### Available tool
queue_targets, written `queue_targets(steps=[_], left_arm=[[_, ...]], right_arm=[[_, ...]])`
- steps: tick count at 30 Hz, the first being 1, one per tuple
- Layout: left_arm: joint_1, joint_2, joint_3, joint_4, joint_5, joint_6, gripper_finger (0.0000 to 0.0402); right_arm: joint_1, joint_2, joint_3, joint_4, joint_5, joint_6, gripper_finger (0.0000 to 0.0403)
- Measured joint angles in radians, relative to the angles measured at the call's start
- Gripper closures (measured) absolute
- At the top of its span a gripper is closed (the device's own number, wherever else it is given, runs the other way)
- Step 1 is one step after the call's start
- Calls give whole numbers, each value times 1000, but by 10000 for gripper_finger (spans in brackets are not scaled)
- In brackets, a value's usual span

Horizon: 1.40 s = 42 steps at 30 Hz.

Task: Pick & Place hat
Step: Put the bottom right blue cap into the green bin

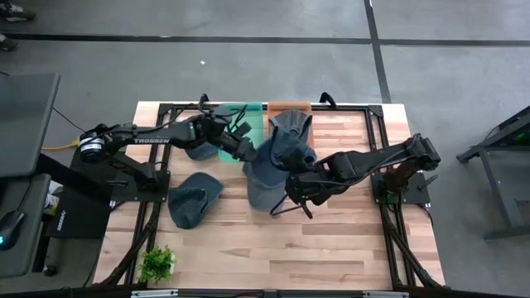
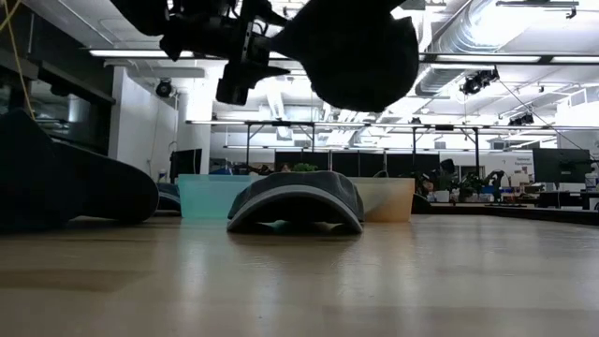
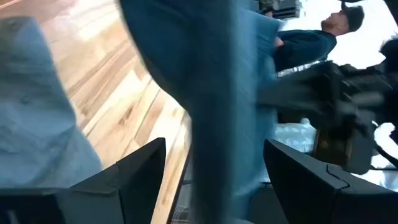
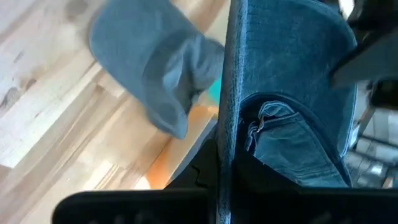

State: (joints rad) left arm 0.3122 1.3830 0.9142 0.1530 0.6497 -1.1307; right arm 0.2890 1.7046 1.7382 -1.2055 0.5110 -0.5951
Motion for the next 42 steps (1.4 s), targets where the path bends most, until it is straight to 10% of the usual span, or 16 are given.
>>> queue_targets(steps=[18, 32, 42], left_arm=[[-1, -2, 0, -67, 86, -56, 144], [1, -2, -1, -128, 123, -43, 377], [1, -2, -2, -121, 135, -33, 394]], right_arm=[[-8, 0, 0, 14, 22, -328, 399], [-8, 0, 0, 23, 20, -323, 399], [-8, -1, 0, 50, 10, -260, 368]])
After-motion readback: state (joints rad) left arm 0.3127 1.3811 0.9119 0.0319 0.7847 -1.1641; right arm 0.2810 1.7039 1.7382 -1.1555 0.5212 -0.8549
